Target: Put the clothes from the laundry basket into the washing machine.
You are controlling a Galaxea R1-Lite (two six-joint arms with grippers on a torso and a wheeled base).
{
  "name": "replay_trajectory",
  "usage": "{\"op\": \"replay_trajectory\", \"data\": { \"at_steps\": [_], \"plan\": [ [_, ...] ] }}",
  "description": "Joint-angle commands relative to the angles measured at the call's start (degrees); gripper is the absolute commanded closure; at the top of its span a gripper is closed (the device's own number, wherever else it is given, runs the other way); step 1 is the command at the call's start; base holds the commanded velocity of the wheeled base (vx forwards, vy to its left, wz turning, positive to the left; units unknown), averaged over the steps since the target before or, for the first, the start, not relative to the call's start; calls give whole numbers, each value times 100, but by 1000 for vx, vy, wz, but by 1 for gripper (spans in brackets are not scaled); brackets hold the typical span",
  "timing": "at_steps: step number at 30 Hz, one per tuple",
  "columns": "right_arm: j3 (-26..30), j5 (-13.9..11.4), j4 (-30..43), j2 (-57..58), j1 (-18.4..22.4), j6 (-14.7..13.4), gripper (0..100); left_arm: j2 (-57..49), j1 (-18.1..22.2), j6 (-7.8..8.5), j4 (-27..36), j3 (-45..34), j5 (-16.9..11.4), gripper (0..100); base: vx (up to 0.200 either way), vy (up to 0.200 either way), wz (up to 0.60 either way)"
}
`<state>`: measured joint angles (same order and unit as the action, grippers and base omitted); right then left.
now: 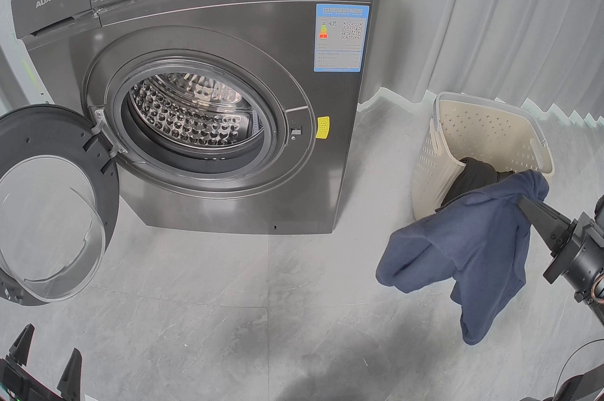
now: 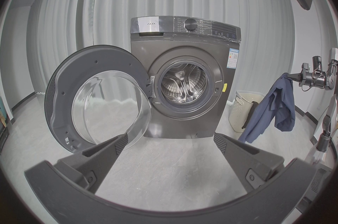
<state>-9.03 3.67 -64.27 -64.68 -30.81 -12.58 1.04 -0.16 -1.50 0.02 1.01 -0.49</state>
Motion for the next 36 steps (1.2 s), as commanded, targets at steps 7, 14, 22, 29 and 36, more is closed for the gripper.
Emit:
{"op": "replay_trajectory", "data": {
  "at_steps": [7, 14, 22, 29, 36],
  "plan": [
    [24, 20, -7, -18, -4, 1, 100, -104, -2, 1, 6, -84, 5, 0, 0, 200, 0],
    [24, 29, -7, -18, -4, -16, 100, -104, -2, 1, -2, -84, 5, 0, 0, 200, 0],
    [24, 20, -7, -18, -4, -25, 100, -104, -2, 1, -2, -84, 5, 0, 0, 200, 0],
    [24, 20, -16, -18, -4, -25, 100, -104, -2, 1, -2, -84, 5, 0, 0, 0, 0],
    [24, 20, -7, -18, -4, -34, 100, -104, -2, 1, -2, -84, 5, 0, 0, 0, 0]
  ]
}}
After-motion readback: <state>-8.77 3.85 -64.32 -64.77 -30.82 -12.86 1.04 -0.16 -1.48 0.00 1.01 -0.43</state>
